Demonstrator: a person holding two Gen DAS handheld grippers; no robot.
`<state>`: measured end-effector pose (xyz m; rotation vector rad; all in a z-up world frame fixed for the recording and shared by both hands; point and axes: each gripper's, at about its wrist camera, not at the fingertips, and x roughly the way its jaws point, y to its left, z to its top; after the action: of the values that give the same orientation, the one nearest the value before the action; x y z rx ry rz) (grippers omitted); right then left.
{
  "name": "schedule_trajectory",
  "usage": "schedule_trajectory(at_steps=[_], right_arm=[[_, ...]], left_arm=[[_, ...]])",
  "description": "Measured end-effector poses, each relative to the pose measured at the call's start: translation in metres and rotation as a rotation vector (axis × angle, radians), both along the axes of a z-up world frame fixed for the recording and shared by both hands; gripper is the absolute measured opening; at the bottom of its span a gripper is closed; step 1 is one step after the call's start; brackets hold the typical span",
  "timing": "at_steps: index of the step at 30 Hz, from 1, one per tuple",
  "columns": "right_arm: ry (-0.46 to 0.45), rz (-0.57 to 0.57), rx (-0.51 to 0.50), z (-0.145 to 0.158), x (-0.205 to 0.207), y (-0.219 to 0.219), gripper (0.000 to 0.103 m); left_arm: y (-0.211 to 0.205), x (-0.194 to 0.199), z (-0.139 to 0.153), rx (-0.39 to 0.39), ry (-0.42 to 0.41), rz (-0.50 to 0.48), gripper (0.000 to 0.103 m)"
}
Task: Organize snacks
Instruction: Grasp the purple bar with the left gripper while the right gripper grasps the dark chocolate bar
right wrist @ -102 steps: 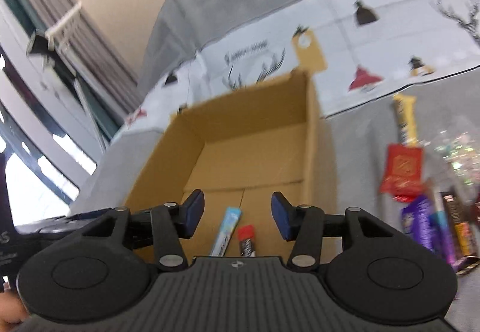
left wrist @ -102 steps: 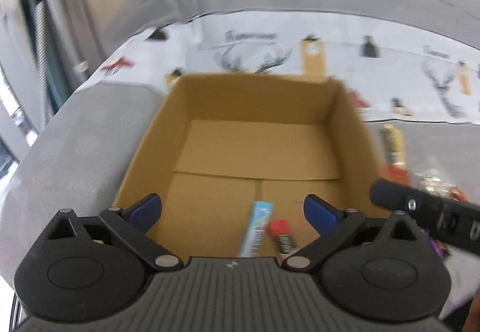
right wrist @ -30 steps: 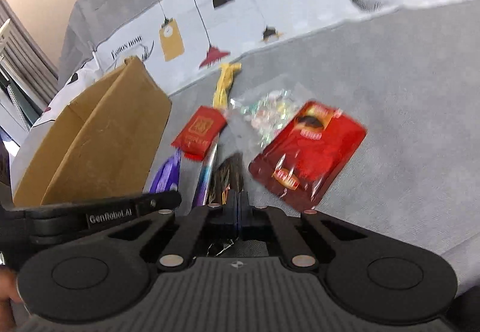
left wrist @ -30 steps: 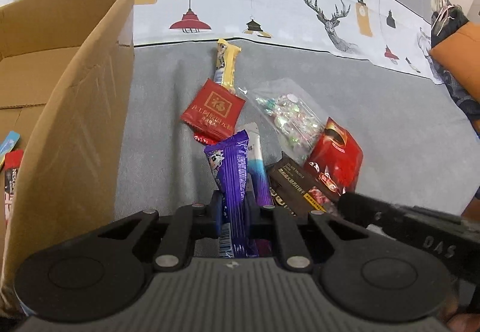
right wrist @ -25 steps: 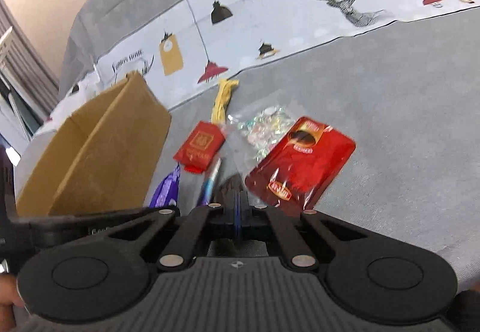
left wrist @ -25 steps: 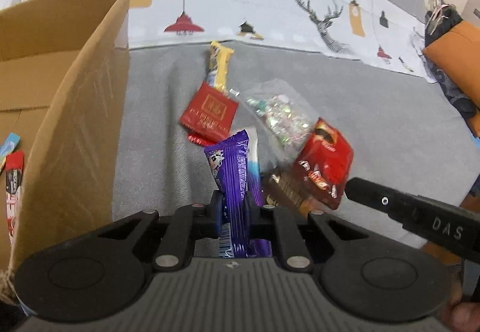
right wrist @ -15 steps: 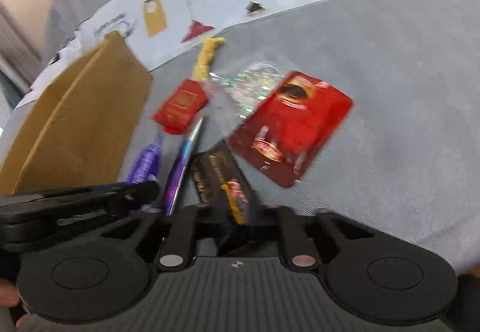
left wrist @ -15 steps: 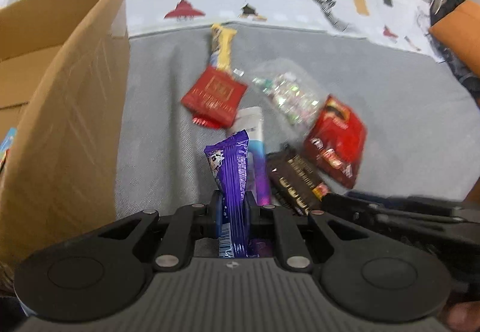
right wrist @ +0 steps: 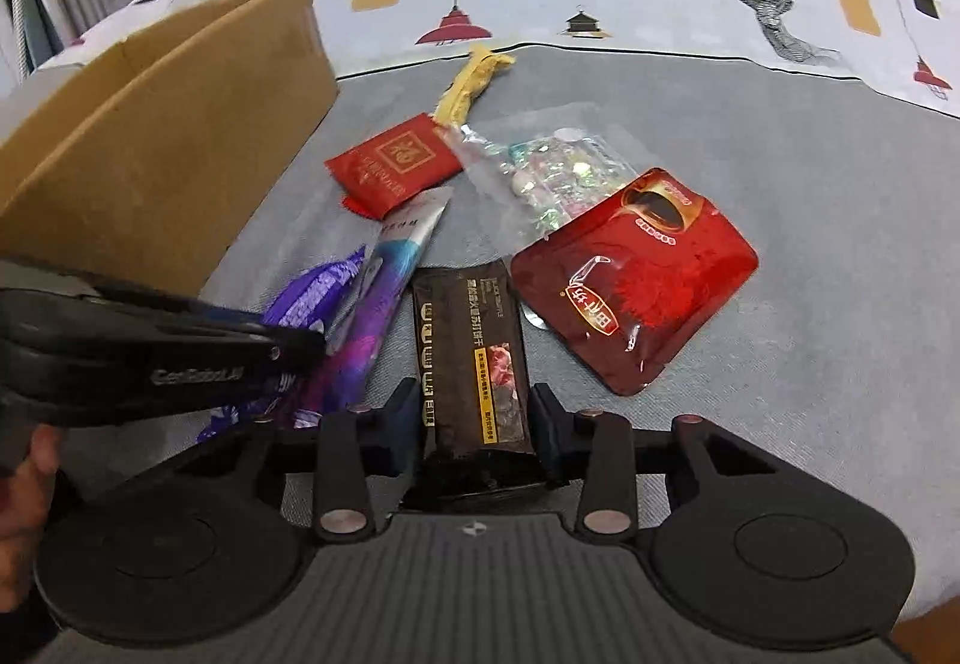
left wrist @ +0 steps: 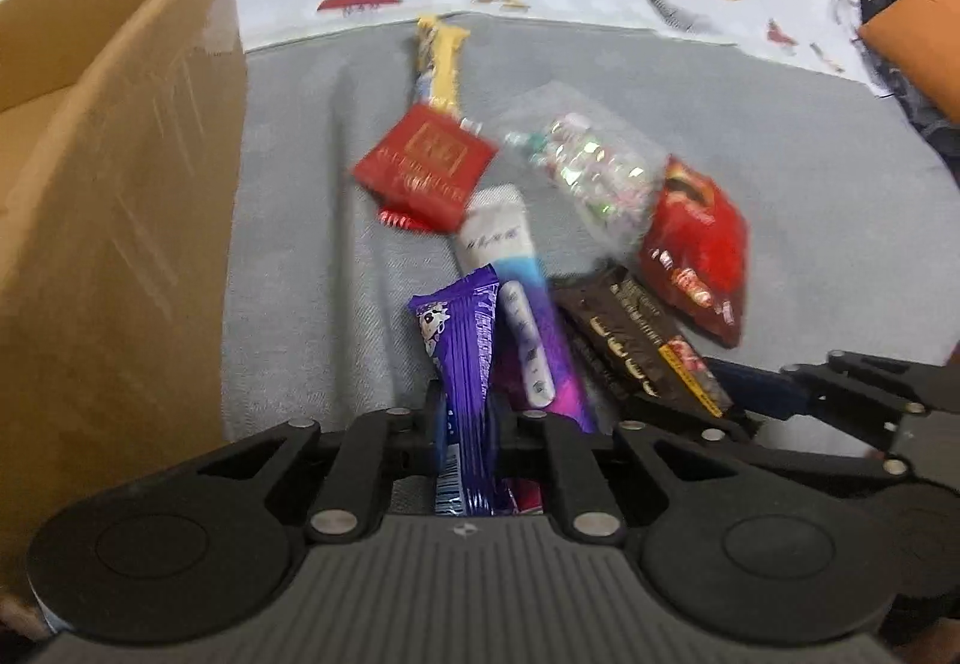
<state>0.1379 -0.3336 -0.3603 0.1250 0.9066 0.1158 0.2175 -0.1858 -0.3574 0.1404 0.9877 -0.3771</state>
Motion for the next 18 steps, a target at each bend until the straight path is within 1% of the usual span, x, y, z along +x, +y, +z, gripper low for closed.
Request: schedule_trajectory(at_steps=[2,4,8,11,14,16,18], right_arm=[[-0.016,-0.01,0.013,0.007,-0.005,-0.001,0.041],[-0.03,-0.02,0.036,0.013,-0.009,-0.004,0.041],[-0.055,-0.066,0.082,0.027,-0.022,-0.008,0.041],[-0.101,-0.099,0.067,0.042,-0.029,-0.005,0.041],[-0.115,-0.141,0.071,0.051,-0.032,-0.005,0.041],[-0.129,-0.169,0.081,0.058,-0.036,-0.005,0.041],[-0.152,-0.181,0.091,0.068,-0.04,-0.004,0.041]], left_arm=[[-0.002,-0.008,0.014,0.014,-0.065,-0.019,0.013],[-0.001,-0.013,0.022,0.008,-0.086,-0.029,0.013],[0.006,-0.018,0.031,-0.011,-0.07,-0.009,0.013],[0.016,-0.022,0.037,-0.028,-0.065,-0.002,0.013],[0.022,-0.022,0.043,-0.036,-0.051,0.016,0.013],[0.026,-0.022,0.051,-0.048,-0.042,0.028,0.013],[0.03,-0.023,0.064,-0.051,-0.063,0.033,0.013]])
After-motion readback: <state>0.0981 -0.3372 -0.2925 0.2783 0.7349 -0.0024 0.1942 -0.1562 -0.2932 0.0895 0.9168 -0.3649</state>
